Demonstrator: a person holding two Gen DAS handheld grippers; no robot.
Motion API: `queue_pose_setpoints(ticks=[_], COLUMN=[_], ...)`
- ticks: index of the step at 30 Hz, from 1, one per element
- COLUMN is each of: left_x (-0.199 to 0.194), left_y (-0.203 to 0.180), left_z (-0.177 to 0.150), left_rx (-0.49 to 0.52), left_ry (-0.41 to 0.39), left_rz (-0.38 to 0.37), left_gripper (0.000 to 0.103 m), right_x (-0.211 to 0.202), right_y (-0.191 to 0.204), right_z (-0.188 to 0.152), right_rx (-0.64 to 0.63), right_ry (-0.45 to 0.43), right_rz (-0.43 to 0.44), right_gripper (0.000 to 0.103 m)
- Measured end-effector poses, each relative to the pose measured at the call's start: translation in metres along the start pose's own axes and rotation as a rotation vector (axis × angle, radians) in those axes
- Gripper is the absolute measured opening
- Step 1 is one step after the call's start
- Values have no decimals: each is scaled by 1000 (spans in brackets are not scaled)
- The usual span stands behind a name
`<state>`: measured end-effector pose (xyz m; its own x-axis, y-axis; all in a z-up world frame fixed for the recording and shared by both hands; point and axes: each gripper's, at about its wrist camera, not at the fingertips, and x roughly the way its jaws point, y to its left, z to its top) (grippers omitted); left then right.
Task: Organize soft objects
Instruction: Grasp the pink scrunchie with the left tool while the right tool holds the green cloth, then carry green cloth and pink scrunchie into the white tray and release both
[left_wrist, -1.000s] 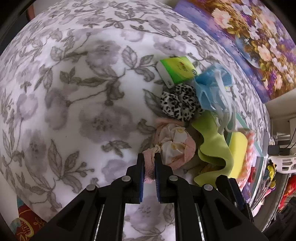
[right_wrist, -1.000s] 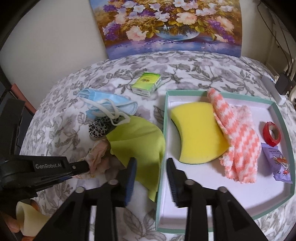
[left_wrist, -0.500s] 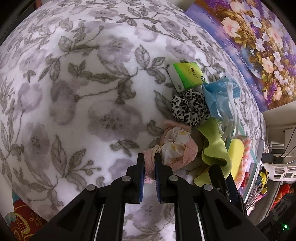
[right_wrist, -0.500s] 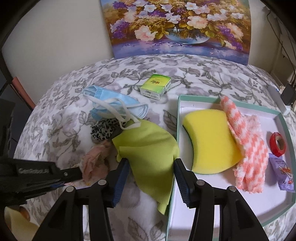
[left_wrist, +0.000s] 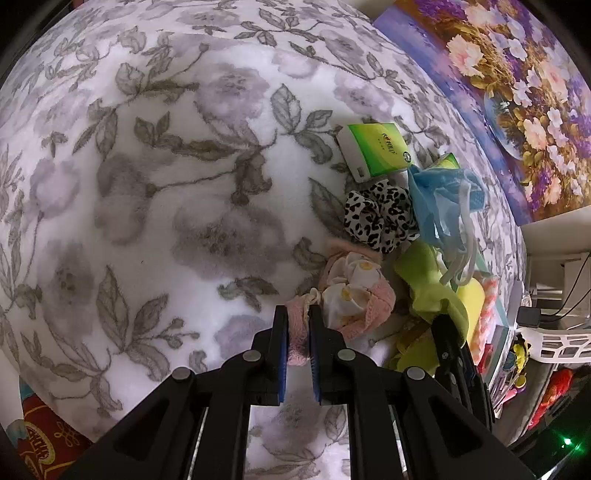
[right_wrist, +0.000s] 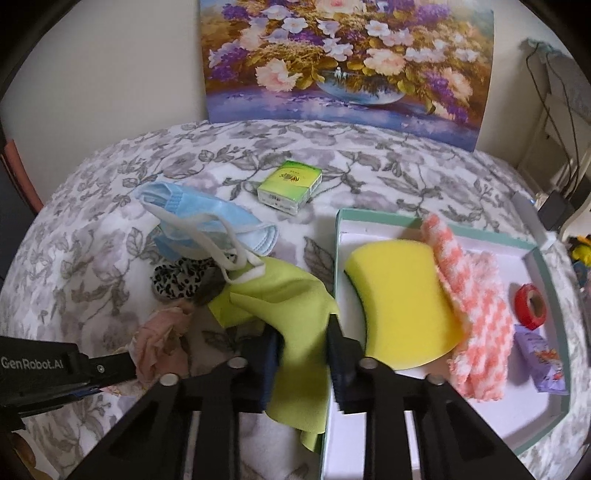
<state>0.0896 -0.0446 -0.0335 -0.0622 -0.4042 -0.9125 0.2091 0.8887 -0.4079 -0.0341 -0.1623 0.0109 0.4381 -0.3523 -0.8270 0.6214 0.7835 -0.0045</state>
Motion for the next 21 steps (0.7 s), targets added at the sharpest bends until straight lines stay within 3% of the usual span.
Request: queue_pose_setpoints(ticks=[9, 21], left_x=[-4, -53], left_y=[0, -5], left_z=[0, -5], left_rx=[3, 32], left_ry=[-11, -142], left_rz=[-3, -50], left_gripper=[11, 11], right_x=[-12, -66], right_y=[1, -21], right_z=[2, 21], right_rx=[-15, 67], right_ry=[-12, -132], right_rz=[19, 39], right_gripper=[15, 14])
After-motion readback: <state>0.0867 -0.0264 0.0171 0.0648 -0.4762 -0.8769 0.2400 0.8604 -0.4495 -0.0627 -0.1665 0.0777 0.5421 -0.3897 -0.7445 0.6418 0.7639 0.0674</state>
